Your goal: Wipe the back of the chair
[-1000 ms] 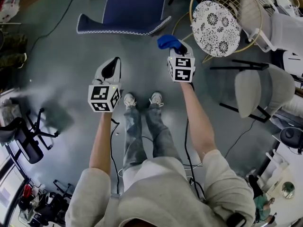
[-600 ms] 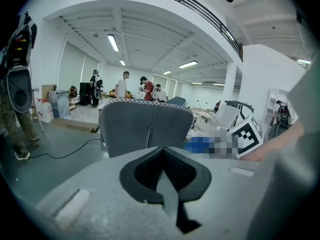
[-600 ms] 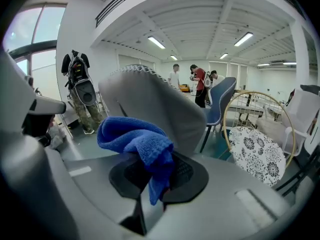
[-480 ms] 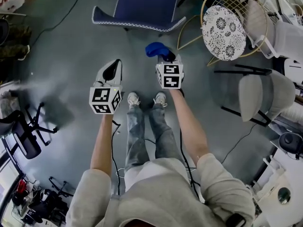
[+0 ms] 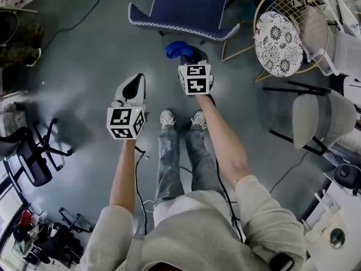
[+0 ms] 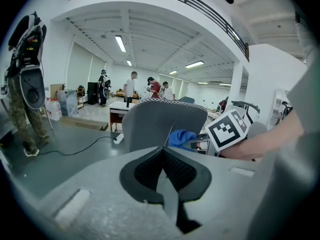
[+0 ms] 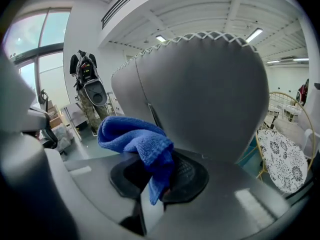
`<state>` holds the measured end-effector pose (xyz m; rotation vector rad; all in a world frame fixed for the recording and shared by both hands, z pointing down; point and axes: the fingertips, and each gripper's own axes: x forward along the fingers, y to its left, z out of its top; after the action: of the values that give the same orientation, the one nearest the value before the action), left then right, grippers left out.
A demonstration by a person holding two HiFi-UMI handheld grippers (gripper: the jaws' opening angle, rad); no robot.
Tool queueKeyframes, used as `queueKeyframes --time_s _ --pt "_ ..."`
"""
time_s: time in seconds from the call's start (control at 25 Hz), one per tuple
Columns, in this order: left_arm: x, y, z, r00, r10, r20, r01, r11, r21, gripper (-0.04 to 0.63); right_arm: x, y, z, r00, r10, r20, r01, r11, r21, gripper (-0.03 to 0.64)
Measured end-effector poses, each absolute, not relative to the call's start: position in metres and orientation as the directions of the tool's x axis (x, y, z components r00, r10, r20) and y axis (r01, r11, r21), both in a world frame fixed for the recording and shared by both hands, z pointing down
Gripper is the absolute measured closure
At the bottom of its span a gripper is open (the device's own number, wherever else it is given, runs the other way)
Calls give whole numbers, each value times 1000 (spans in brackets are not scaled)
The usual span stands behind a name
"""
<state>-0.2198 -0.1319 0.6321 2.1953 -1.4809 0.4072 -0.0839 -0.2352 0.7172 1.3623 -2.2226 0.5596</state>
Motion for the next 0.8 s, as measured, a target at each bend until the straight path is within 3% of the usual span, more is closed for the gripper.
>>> queueKeyframes --time_s 0.32,0.8 --pt "-245 -134 637 355 -793 495 -935 -293 201 595 -101 -267 721 -366 -707 605 -917 384 -107 565" --pt "-215 -142 638 398 -770 498 -917 -346 198 595 -41 -265 723 -289 -739 608 -951 296 -93 563"
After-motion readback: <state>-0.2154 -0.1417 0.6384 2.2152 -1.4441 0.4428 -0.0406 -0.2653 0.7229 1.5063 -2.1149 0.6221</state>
